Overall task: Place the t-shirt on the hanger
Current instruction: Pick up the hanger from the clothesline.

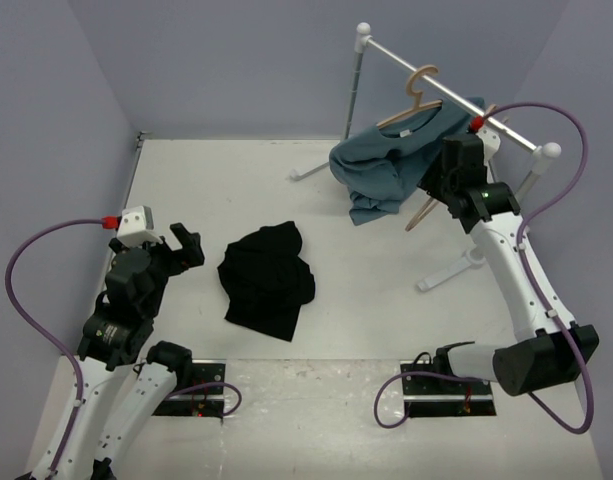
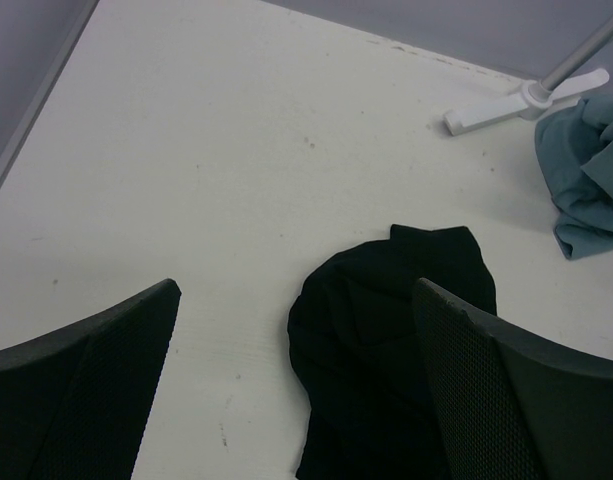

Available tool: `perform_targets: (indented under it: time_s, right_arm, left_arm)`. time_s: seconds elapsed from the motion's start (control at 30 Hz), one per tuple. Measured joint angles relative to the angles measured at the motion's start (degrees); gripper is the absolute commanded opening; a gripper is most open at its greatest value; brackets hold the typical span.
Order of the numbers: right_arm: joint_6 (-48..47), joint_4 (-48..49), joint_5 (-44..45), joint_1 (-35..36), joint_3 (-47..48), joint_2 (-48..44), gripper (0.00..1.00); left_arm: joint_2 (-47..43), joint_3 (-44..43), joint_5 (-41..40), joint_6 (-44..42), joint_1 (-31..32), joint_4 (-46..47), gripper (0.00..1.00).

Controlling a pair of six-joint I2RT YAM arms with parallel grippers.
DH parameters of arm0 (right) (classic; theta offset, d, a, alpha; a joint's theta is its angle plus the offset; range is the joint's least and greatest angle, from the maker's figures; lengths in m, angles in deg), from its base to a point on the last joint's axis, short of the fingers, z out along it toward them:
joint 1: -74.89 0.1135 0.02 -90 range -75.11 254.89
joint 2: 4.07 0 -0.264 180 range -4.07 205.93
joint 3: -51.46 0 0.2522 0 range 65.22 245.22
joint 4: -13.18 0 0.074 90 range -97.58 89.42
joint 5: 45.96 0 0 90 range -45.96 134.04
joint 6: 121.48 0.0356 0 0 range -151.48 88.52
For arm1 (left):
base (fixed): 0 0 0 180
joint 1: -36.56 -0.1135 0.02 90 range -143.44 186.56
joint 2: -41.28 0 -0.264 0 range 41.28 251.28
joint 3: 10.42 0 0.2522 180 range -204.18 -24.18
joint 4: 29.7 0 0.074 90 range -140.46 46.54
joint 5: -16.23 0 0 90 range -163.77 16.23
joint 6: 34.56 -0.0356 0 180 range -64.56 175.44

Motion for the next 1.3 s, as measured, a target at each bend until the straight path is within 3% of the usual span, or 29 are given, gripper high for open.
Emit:
perform_targets:
  time_s: [0.1,0.2,0.43,0.67,1.03,1.3]
  right_arm:
    - [0.04,0.00,1.04,0.14,0.00,-0.75,0.49]
    - [0.02,-0.02,1.89,0.21,0.02,-0.87,0.34]
    - [0.13,-0.55,2.82,0.72,0.02,-0.82,0.14]
    - [0.07,-1.98,4.05,1.48,0.55,-0.82,0.00]
    - [-0.42,-7.08,5.28,1.75,6.84,-2.03,0.00]
    - [-0.46,-9.36,3.05,1.91,4.25,-11.28,0.00]
  left_arm:
    - [0.02,0.00,0.17,0.00,0.00,0.00,1.00]
    - [0.02,0.00,0.18,0.00,0.00,0.01,1.00]
    - [0.04,0.00,0.24,0.00,0.00,0.02,1.00]
    - [0.18,0.00,0.29,0.00,0.00,0.02,1.00]
    - [2.92,0.00,2.99,-0.24,0.00,0.93,1.00]
    - [15.60,-0.71,10.16,-0.82,0.09,1.71,1.00]
